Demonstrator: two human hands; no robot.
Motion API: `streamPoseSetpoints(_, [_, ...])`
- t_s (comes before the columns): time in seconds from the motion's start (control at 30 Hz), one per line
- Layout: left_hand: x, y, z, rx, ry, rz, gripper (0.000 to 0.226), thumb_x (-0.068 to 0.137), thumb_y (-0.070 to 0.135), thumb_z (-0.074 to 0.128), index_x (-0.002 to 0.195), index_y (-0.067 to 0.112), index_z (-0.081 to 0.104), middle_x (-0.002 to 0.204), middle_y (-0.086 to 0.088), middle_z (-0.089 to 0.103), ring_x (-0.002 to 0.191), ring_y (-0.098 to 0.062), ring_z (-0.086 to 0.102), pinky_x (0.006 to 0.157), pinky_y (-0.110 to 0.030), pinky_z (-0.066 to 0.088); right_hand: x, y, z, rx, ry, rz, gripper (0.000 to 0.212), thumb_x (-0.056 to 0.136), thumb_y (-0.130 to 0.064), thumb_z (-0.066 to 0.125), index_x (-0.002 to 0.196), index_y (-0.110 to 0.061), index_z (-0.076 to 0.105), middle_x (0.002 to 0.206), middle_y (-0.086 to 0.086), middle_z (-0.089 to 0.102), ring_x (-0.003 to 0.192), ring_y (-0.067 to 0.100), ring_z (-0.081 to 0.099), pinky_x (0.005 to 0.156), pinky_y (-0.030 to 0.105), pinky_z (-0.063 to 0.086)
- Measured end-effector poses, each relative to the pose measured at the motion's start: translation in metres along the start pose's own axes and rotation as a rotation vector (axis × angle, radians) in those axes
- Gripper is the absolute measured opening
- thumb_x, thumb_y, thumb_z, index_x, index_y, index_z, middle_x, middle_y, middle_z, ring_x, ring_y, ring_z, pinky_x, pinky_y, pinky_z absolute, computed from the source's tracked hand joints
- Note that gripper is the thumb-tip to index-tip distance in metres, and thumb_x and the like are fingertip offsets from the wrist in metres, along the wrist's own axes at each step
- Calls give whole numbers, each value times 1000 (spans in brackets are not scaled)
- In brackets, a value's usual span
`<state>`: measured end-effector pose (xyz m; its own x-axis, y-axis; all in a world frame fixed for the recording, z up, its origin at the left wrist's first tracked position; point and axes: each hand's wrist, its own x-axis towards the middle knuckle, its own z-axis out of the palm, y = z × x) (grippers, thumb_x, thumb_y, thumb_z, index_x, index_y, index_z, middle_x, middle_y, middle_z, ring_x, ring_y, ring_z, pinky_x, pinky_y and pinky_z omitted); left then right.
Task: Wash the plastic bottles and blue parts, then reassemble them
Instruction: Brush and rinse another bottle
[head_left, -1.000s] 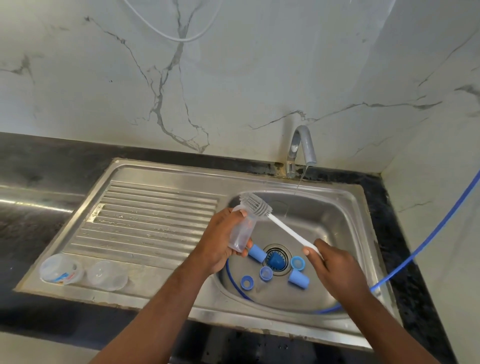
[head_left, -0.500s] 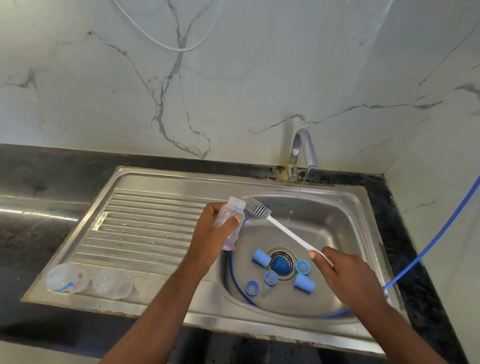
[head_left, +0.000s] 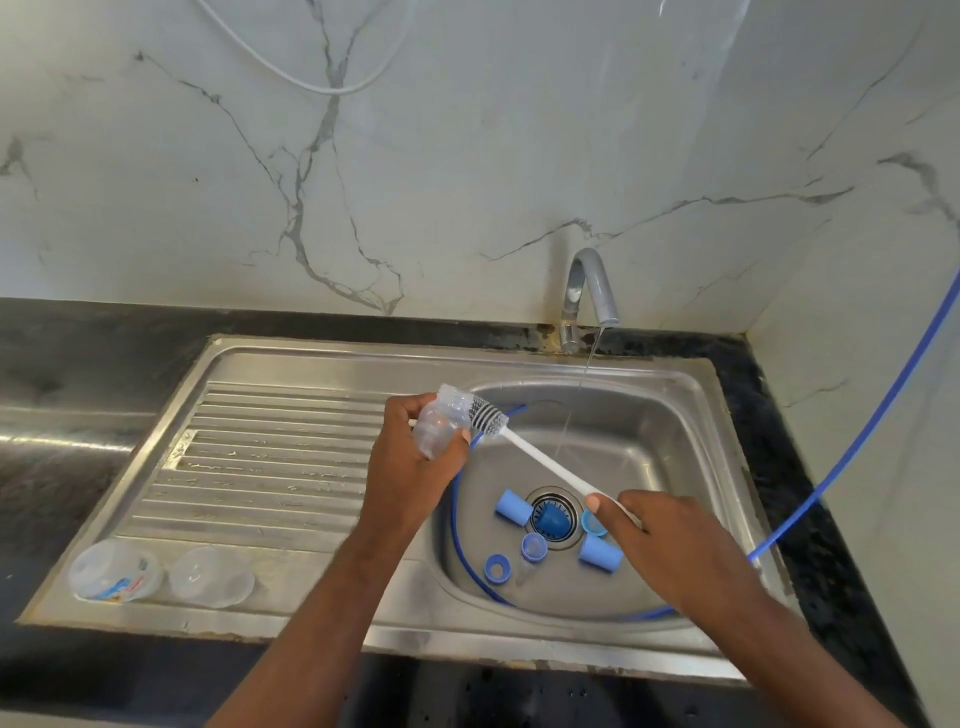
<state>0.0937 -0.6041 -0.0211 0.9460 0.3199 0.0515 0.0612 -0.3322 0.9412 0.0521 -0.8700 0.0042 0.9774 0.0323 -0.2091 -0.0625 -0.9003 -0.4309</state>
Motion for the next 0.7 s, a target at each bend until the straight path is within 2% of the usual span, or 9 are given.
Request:
streamPoseSetpoints(0.1, [-3, 1, 3, 62, -28, 23, 45, 81, 30, 82, 113, 33, 50, 102, 17, 65, 86, -2, 64, 62, -11, 46, 9, -14, -4, -40, -1, -22, 60, 94, -72, 34, 63, -22, 45, 54, -3, 50, 49, 8, 46, 51, 26, 36])
streamPoseSetpoints(0.2, [3, 0, -3, 48, 16, 7, 45, 81, 29, 82, 115, 30, 52, 102, 15, 66, 85, -4, 66, 64, -15, 47, 11, -10, 1, 6, -11, -13, 60, 94, -72, 36, 60, -22, 41, 48, -7, 46, 43, 6, 46, 51, 24, 33])
streamPoseSetpoints(0.27, [7, 2, -8, 36, 27, 15, 44, 82, 28, 82, 115, 28, 53, 100, 17, 66, 82, -2, 66, 64, -17, 49, 6, -2, 3, 34, -15, -10, 61, 91, -75, 35, 58, -23, 39, 46, -7, 44, 45, 8, 43, 53, 25, 35])
streamPoseSetpoints(0.37, [5, 3, -3, 19, -32, 14, 41, 82, 26, 82, 112, 29, 53, 98, 15, 67, 81, 1, 65, 62, -13, 48, 13, -1, 4, 14, 7, -32, 63, 91, -75, 34, 59, -21, 37, 52, -3, 40, 51, 12, 37, 54, 27, 34])
streamPoseSetpoints(0.47, [4, 1, 2, -5, -42, -12, 39, 83, 30, 81, 110, 32, 53, 98, 13, 67, 80, -1, 65, 63, -19, 52, 25, 0, 13, 45, 7, -52, 66, 89, -78, 34, 60, -19, 36, 53, -4, 38, 52, 13, 36, 53, 28, 34])
streamPoseSetpoints(0.57, [8, 0, -4, -85, -61, -23, 36, 83, 32, 79, 109, 33, 55, 95, 10, 70, 77, -8, 68, 61, -31, 58, 21, 15, 23, 109, -24, -71, 75, 83, -82, 31, 64, -12, 46, 54, -4, 44, 52, 10, 40, 57, 30, 37])
streamPoseSetpoints(0.63, [8, 0, -5, -203, -127, -55, 36, 84, 30, 76, 111, 29, 53, 100, 0, 70, 74, -18, 70, 53, -34, 58, 19, 25, 23, 151, -39, -64, 76, 82, -80, 32, 66, -8, 52, 53, -4, 46, 51, 8, 41, 58, 30, 38])
streamPoseSetpoints(0.7, [5, 0, -4, -355, -222, -137, 39, 92, 19, 73, 119, 22, 46, 107, -19, 67, 68, -25, 70, 49, -33, 55, 23, 30, 21, 179, -37, -71, 72, 84, -76, 36, 64, -9, 54, 49, -6, 49, 47, 6, 43, 58, 31, 40])
